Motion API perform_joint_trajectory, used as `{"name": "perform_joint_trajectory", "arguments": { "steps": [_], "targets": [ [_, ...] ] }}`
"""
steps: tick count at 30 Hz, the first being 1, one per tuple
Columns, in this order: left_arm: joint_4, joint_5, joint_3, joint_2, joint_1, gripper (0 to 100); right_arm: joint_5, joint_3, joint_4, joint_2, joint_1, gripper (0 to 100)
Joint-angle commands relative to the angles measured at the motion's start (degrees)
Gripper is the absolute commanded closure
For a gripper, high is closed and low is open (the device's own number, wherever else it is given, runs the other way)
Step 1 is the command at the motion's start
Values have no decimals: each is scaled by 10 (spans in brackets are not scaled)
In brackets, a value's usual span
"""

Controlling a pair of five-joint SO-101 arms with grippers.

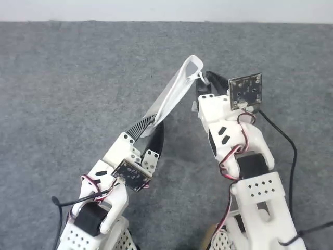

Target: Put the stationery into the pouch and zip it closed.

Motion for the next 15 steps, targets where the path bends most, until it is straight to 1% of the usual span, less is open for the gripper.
{"name": "perform_joint_trajectory", "arguments": {
  "steps": [1, 15],
  "targets": [
    [11, -6, 7, -1, -9, 991, -7, -51, -22, 1, 56, 992],
    [11, -5, 7, -1, -11, 991, -9, -60, -22, 4, 120, 992]
  ]
}}
